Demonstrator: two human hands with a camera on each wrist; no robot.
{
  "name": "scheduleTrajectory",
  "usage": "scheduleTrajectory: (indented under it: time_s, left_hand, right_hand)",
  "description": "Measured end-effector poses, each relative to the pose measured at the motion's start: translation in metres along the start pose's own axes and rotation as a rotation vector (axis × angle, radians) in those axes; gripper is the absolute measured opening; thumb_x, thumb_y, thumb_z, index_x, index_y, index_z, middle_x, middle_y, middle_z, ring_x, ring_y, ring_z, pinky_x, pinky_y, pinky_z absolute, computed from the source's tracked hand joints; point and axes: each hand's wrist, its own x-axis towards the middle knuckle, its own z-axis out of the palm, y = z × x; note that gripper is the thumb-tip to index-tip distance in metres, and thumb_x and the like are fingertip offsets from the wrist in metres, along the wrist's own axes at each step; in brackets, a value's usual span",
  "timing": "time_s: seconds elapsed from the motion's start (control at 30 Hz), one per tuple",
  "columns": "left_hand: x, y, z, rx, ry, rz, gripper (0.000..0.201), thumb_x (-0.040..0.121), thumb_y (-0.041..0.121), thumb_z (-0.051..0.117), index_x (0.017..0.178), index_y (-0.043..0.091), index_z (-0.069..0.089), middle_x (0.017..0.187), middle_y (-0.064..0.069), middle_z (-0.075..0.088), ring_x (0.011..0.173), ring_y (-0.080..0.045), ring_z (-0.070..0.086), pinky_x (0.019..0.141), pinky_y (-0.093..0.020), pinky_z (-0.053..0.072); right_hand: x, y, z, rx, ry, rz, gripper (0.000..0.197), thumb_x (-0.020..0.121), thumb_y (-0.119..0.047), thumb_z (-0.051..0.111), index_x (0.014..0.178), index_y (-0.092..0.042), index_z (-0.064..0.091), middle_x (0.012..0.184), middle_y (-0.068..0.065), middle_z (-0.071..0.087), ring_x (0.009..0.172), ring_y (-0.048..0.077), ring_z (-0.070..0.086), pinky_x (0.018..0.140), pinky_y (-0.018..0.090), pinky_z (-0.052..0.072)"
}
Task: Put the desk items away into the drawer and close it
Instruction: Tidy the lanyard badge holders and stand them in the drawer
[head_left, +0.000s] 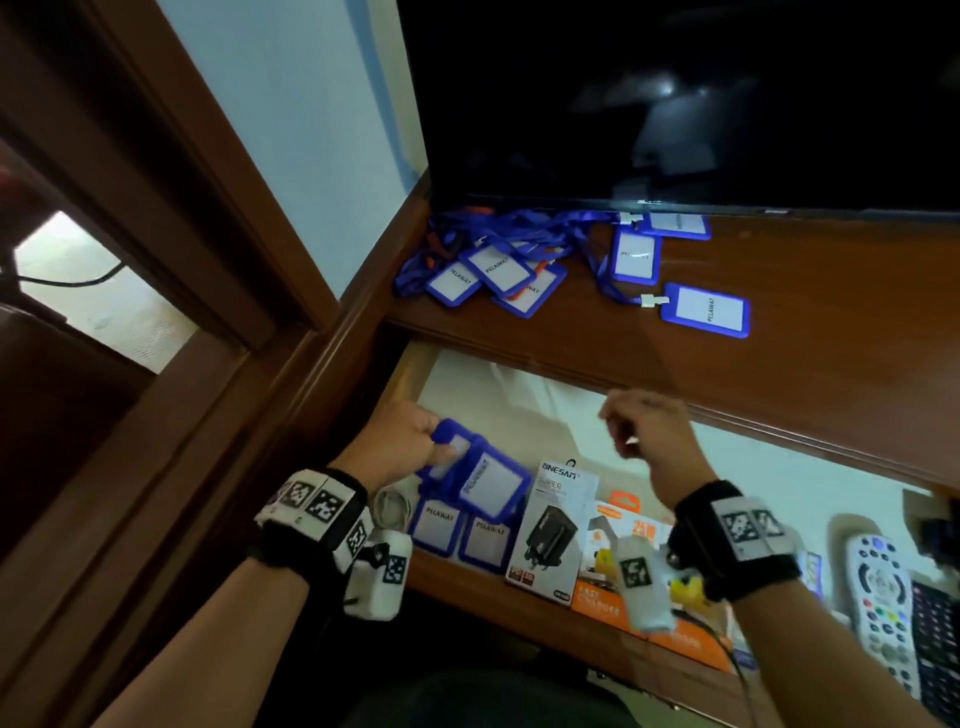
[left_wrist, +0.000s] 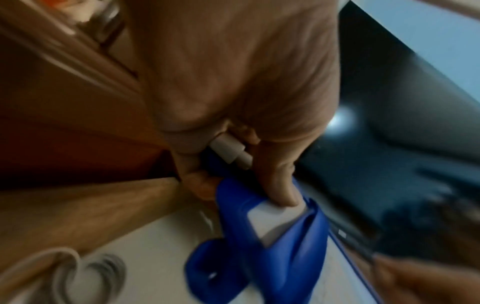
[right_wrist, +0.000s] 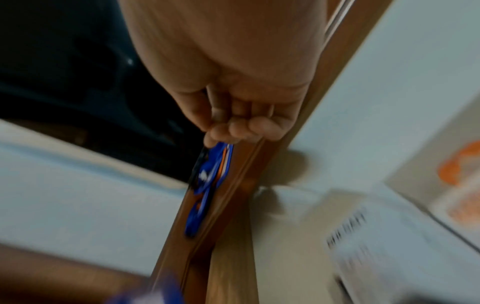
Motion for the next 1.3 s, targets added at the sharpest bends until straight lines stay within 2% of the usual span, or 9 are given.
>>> scheduleTrajectory:
  time_s: [0.13, 0.23, 0.3, 0.4, 0.57, 0.83, 0.93, 1.1, 1.3]
  left_hand:
    - [0.031, -0.013, 0.004, 0.547, -0.155, 0.014, 0.022, 0.081, 0.023, 0.066, 0.086, 0.002, 0.068, 0.093, -0.012, 0.068, 0.088, -0.026, 0.064, 0.081, -0.037, 0.053]
    - [0.044, -0.015, 0.018, 0.856, -0.243, 0.052, 0.015, 0.083, 0.02, 0.058, 0.086, 0.005, 0.062, 0.1, -0.012, 0.066, 0.091, -0.027, 0.063, 0.077, -0.033, 0.05]
    - [0.051, -0.016, 0.03, 0.997, -0.294, 0.103, 0.015, 0.088, 0.015, 0.052, 0.09, 0.006, 0.064, 0.101, -0.013, 0.066, 0.092, -0.028, 0.063, 0.077, -0.033, 0.049]
    - [0.063, -0.023, 0.044, 1.134, -0.356, 0.193, 0.019, 0.089, 0.016, 0.05, 0.096, 0.007, 0.065, 0.105, -0.011, 0.065, 0.094, -0.028, 0.061, 0.074, -0.033, 0.045]
    - [0.081, -0.035, 0.054, 1.23, -0.449, 0.248, 0.016, 0.085, 0.014, 0.058, 0.097, 0.007, 0.066, 0.104, -0.012, 0.065, 0.09, -0.027, 0.062, 0.076, -0.033, 0.051]
    - [0.106, -0.047, 0.052, 1.193, -0.449, 0.266, 0.018, 0.079, 0.014, 0.064, 0.096, 0.009, 0.067, 0.102, -0.009, 0.066, 0.088, -0.024, 0.064, 0.066, -0.029, 0.047]
    - [0.117, -0.049, 0.05, 1.142, -0.446, 0.312, 0.03, 0.08, 0.018, 0.064, 0.108, 0.01, 0.06, 0.112, -0.011, 0.06, 0.101, -0.027, 0.058, 0.077, -0.035, 0.047]
    - [0.118, -0.019, 0.046, 0.977, -0.417, 0.39, 0.034, 0.086, 0.027, 0.056, 0.116, 0.012, 0.053, 0.12, -0.01, 0.053, 0.11, -0.028, 0.053, 0.087, -0.039, 0.044]
    - [0.109, 0.031, 0.048, 0.398, -0.284, 0.539, 0.014, 0.084, 0.032, 0.056, 0.088, 0.026, 0.068, 0.096, 0.009, 0.069, 0.087, -0.011, 0.063, 0.081, -0.032, 0.053]
  right_hand:
    - [0.048, -0.008, -0.029, -0.034, 0.262, -0.063, 0.02, 0.083, -0.01, 0.059, 0.066, -0.019, 0.063, 0.059, -0.002, 0.06, 0.056, 0.014, 0.052, 0.053, 0.025, 0.038]
    - [0.079, -0.009, -0.043, -0.231, 0.393, -0.081, 0.012, 0.075, -0.018, 0.065, 0.083, -0.026, 0.063, 0.107, 0.011, 0.061, 0.096, 0.032, 0.06, 0.077, 0.039, 0.049]
    - [0.092, -0.007, -0.048, -0.493, 0.407, -0.067, 0.043, 0.078, -0.017, 0.069, 0.118, -0.02, 0.055, 0.138, 0.014, 0.042, 0.126, 0.037, 0.042, 0.101, 0.045, 0.038]
    - [0.097, -0.006, -0.043, -0.75, 0.389, -0.035, 0.078, 0.079, -0.019, 0.069, 0.145, -0.021, 0.028, 0.16, 0.004, 0.008, 0.144, 0.034, 0.011, 0.112, 0.05, 0.019]
    - [0.106, -0.003, -0.04, -0.924, 0.304, 0.039, 0.077, 0.085, -0.034, 0.059, 0.15, -0.031, 0.016, 0.161, -0.005, -0.003, 0.147, 0.026, -0.005, 0.115, 0.052, 0.01]
    - [0.087, 0.018, -0.016, -1.012, 0.503, -0.098, 0.083, 0.078, -0.047, 0.062, 0.146, -0.014, 0.028, 0.153, 0.009, 0.023, 0.145, 0.027, 0.012, 0.111, 0.049, 0.019]
    - [0.079, 0.02, -0.009, -0.995, 0.508, -0.075, 0.089, 0.064, -0.051, 0.056, 0.141, -0.013, 0.034, 0.142, 0.013, 0.03, 0.137, 0.029, 0.026, 0.108, 0.047, 0.024]
    - [0.07, 0.017, -0.008, -1.242, 0.459, -0.077, 0.076, 0.061, -0.015, 0.067, 0.133, -0.01, 0.041, 0.128, 0.016, 0.038, 0.117, 0.038, 0.037, 0.09, 0.051, 0.039]
    - [0.063, 0.019, -0.013, -1.434, 0.416, -0.256, 0.046, 0.051, 0.006, 0.063, 0.097, -0.003, 0.057, 0.102, 0.021, 0.051, 0.09, 0.041, 0.05, 0.067, 0.045, 0.046]
